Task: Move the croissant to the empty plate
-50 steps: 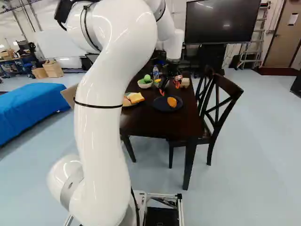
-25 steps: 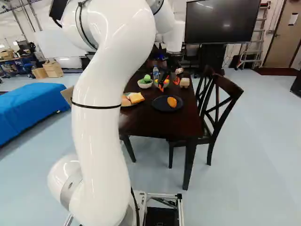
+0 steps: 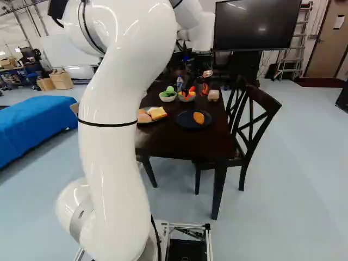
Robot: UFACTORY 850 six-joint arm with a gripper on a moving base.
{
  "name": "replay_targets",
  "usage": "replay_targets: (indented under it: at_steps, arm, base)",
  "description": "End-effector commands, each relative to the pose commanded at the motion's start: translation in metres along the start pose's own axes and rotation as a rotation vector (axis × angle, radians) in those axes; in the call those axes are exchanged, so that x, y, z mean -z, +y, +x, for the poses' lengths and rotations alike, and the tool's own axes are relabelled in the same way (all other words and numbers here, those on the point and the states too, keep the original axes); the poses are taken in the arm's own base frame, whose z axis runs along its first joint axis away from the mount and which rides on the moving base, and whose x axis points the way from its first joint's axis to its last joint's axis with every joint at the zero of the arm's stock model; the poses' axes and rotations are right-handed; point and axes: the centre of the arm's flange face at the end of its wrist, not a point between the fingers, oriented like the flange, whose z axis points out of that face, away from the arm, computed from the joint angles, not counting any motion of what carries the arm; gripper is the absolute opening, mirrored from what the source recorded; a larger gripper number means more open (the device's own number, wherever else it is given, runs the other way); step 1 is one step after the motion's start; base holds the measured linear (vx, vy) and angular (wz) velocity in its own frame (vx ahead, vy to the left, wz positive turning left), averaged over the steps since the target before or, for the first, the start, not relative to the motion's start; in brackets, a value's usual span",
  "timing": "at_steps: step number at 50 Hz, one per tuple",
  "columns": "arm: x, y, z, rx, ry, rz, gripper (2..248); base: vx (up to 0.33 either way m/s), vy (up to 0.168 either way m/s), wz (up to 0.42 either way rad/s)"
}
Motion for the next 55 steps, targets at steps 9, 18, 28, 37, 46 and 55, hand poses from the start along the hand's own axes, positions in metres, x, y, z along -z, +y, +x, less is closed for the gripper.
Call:
replay_targets:
  at_steps: [9, 18, 28, 37, 46, 55]
  arm:
    - [0.014, -0.005, 0.0, 0.003, 0.005, -0.01, 247]
    - [0.02, -0.006, 0.0, 0.004, 0.01, -0.018, 247]
    - [0.02, -0.006, 0.0, 0.004, 0.01, -0.019, 247]
    - [0.019, -0.007, 0.0, 0.001, 0.01, -0.022, 247]
    - [0.017, -0.009, 0.001, -0.006, 0.012, -0.031, 247]
    - [0.013, -0.013, 0.002, -0.017, 0.016, -0.044, 247]
  base:
    - [0.0, 0.0, 0.0]
    - [0.0, 0.0, 0.0]
    - [0.0, 0.0, 0.0]
    - [0.0, 0.0, 0.0]
    - [0.0, 0.0, 0.0]
    - [0.0, 0.0, 0.0]
